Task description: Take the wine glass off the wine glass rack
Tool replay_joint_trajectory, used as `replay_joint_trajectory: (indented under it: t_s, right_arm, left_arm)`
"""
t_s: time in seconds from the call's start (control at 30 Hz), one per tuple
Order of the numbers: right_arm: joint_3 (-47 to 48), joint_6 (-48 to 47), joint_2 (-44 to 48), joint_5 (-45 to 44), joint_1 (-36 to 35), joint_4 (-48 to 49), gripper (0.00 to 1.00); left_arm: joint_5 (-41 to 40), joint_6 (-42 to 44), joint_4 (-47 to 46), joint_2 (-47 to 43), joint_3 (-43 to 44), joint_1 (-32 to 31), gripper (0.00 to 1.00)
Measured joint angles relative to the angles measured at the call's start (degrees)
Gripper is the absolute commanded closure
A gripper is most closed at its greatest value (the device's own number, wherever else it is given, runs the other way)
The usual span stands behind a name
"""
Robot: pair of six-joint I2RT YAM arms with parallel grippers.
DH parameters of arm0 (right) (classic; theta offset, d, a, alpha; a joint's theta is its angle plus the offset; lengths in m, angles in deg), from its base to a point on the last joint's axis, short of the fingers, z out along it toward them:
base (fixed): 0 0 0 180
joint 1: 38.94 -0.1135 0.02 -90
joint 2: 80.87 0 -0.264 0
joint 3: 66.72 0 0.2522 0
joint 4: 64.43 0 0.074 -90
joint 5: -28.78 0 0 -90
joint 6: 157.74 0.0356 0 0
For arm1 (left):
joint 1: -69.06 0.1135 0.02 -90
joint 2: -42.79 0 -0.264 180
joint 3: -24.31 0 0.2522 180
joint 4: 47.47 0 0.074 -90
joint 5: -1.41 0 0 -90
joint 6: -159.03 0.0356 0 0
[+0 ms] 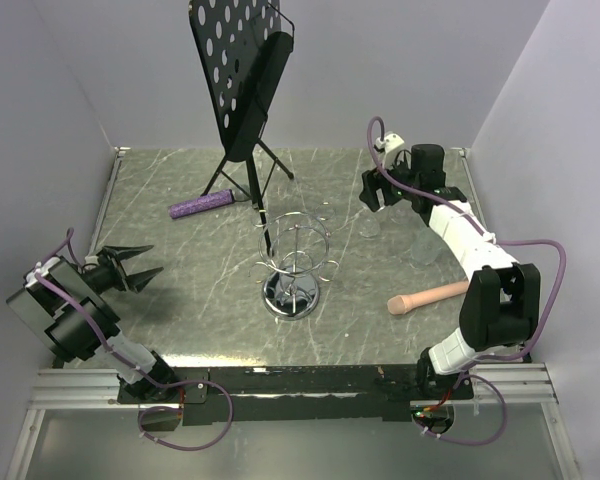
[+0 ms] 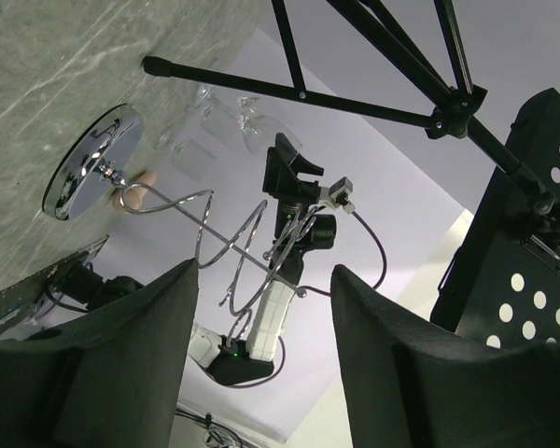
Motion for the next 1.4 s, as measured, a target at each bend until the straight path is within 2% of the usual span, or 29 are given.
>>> replay_joint_trajectory:
  t_s: [0.47, 0.8, 0.9, 1.03, 1.07, 1.1, 1.13, 1.4]
  right_arm:
    - [-2.45, -1.18, -0.07, -0.46, 0.02, 0.46, 0.52]
    - [-3.67, -1.51, -0.17, -1.51, 0.04, 1.40, 0.34]
    - [-3.76, -1.51, -0.17, -1.49, 0.09, 1.60, 0.32]
    - [-3.76, -1.51, -0.15, -1.49, 0.09, 1.60, 0.23]
    - [-3.76, -1.49, -0.13, -1.51, 0.09, 1.55, 0.20]
    - [-3.76, -1.38, -0.04, -1.57, 0.11, 1.46, 0.05]
    - [-3.76, -1.31, 0.07, -1.57, 0.11, 1.25, 0.00]
    - [-3.06, -0.22, 3.82, -1.55, 0.11, -0.22, 0.00]
  left_arm:
    - [-0.02, 0.02, -0.04, -0.09, -0.48, 0.39, 0.37]
    - [-0.02, -0.02, -0.09, -0.46, -0.72, 0.72, 0.37]
    - [0.00, -0.02, -0.09, -0.50, -0.83, 0.72, 0.37]
    - [-0.02, 0.00, -0.09, -0.50, -0.83, 0.72, 0.37]
    - [0.00, 0.00, -0.09, -0.50, -0.83, 0.72, 0.36]
    - [0.00, 0.00, -0.09, -0.50, -0.83, 0.72, 0.36]
    - [0.00, 0.02, -0.07, -0.50, -0.83, 0.72, 0.36]
    - [0.00, 0.00, -0.09, -0.44, -0.81, 0.72, 0.35]
